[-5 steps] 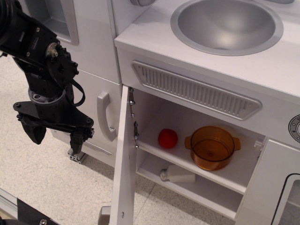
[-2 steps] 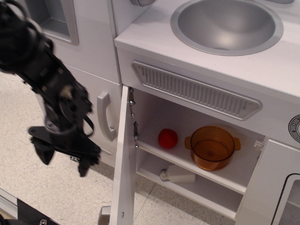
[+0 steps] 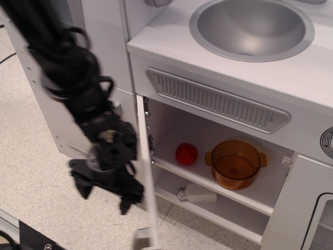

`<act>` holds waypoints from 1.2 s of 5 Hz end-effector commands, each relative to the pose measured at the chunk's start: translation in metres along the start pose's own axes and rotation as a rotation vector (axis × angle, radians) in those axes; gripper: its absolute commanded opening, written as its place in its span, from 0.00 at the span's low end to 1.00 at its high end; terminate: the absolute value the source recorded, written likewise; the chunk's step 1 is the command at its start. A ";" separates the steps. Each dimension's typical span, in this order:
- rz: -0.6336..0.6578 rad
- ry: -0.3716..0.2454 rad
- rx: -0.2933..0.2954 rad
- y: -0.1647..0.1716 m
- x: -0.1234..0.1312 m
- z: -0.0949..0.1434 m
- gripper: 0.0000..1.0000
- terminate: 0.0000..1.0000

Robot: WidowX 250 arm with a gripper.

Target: Close cabinet

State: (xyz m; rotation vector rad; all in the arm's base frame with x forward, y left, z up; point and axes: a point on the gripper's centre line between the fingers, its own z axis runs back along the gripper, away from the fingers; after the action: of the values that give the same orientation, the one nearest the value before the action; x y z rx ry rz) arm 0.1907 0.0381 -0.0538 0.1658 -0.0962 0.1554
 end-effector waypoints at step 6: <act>0.168 -0.138 -0.104 -0.098 0.099 0.000 1.00 0.00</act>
State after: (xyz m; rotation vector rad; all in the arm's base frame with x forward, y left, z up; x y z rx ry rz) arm 0.2901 -0.0418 -0.0748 0.0892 -0.2068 0.3000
